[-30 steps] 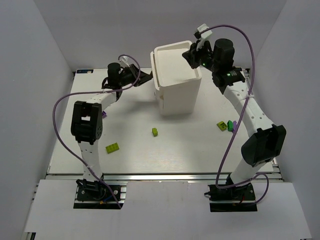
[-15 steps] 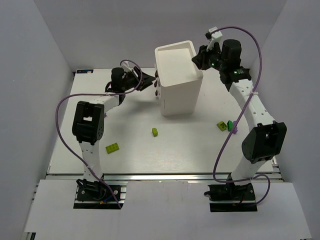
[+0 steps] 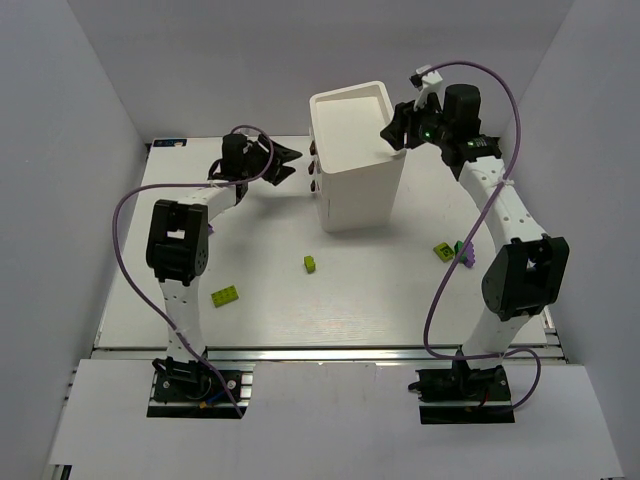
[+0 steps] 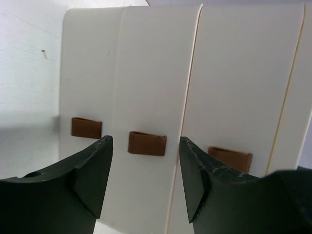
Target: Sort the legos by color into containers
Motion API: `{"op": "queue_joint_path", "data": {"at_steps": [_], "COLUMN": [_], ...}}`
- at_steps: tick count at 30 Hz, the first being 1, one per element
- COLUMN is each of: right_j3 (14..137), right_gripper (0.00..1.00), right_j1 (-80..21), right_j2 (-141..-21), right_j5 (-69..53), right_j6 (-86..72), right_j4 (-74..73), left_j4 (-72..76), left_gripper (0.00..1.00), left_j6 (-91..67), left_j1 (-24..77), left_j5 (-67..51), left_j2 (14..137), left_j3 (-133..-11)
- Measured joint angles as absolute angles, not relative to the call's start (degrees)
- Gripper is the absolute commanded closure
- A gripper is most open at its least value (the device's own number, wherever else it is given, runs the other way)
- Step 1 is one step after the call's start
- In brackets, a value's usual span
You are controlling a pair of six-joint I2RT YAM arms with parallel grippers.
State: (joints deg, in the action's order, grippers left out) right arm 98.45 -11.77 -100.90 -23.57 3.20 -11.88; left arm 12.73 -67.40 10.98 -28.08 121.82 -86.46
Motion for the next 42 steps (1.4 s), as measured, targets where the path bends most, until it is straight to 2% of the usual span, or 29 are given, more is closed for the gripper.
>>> {"op": "queue_joint_path", "data": {"at_steps": [3,6,15,24,29,32,36,42], "right_j3": [98.45,98.45,98.48,99.22,99.18,99.09,99.09,98.50], "right_gripper": [0.42,0.42,0.38,0.38,0.38,0.38,0.38,0.38], "right_j1": [-11.55,-11.27,-10.72,-9.78,-9.72,-9.72,-9.72,-9.72], "right_j2": [-101.10,-101.23,-101.54,-102.28,-102.32,-102.32,-102.32,-102.06], "right_j5": [-24.12,-24.62,-28.21,-31.53,-32.77,-33.41,-33.69,-33.87], "right_j6": [3.20,3.25,5.28,6.63,6.68,6.68,6.79,7.97], "right_j4": [-12.12,-11.97,-11.84,-11.94,-11.66,-11.46,-11.44,-11.42], "left_j4": [12.14,13.10,23.55,30.44,39.11,47.13,57.52,62.22], "left_gripper": [0.33,0.38,0.39,0.38,0.34,0.28,0.27,0.27], "left_j6": [-71.09,-71.92,-55.79,-47.66,-53.58,-61.10,-70.32,-76.97], "left_j1": [10.98,10.98,10.50,10.07,9.91,9.91,9.91,9.91], "left_j5": [-29.19,-30.35,-31.55,-35.03,-36.77,-37.80,-38.15,-38.11], "left_j2": [123.37,124.27,122.26,122.26,122.26,122.93,125.36,129.36], "left_j3": [-88.64,-88.99,-77.30,-76.55,-74.65,-74.19,-75.88,-81.54]}}
